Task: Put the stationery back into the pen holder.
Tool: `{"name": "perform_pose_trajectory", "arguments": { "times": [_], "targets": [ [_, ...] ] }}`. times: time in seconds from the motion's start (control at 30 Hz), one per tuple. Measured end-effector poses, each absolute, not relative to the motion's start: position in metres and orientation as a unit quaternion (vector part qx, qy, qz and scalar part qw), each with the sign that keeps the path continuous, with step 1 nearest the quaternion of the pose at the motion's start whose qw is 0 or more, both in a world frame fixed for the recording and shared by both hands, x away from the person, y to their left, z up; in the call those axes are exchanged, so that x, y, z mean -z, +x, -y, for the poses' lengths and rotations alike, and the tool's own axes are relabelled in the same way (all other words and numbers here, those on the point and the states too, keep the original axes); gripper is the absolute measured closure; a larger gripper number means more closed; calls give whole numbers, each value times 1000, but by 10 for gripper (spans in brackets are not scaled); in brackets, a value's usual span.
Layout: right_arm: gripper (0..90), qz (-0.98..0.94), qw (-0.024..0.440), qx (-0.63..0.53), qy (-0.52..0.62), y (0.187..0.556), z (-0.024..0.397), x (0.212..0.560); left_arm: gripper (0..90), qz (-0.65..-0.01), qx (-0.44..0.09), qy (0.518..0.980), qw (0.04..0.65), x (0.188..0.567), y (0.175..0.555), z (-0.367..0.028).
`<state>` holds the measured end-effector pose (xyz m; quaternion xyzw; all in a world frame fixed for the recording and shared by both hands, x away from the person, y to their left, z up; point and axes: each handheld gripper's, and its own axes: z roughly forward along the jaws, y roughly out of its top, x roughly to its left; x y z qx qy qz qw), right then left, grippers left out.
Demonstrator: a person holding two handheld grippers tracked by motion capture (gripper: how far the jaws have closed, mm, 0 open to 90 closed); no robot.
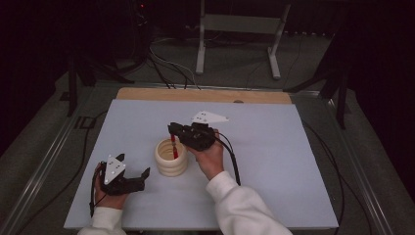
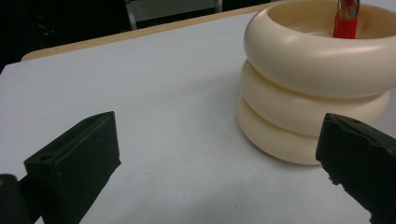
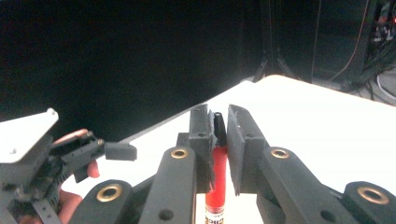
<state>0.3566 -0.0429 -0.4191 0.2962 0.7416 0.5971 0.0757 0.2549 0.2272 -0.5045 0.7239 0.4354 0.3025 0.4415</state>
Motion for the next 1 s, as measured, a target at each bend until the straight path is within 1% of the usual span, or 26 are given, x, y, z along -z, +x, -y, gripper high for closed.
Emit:
{"name": "perform_pose_trajectory", "arguments": {
  "times": [0.23,0.4,0.5,0.57,0.8,0.87,1.0],
  "targets": [
    [811,-746,65,-586,309,354,46,438,2,-436,-302,724,442,505,255,-227],
    [803,-750,60,-576,320,355,52,444,2,-436,-301,724,441,505,255,-227],
    [772,-747,59,-578,324,357,56,444,2,-435,-301,724,441,505,255,-227],
    [705,-742,55,-582,329,357,61,442,3,-436,-301,724,441,505,255,-227],
    [346,-732,74,-572,362,359,79,440,2,-436,-301,724,441,505,255,-226],
    [290,-734,74,-562,375,360,86,440,2,-436,-301,725,440,505,255,-226],
    [173,-742,95,-538,388,358,99,440,2,-436,-301,725,439,505,255,-226]
  ]
}}
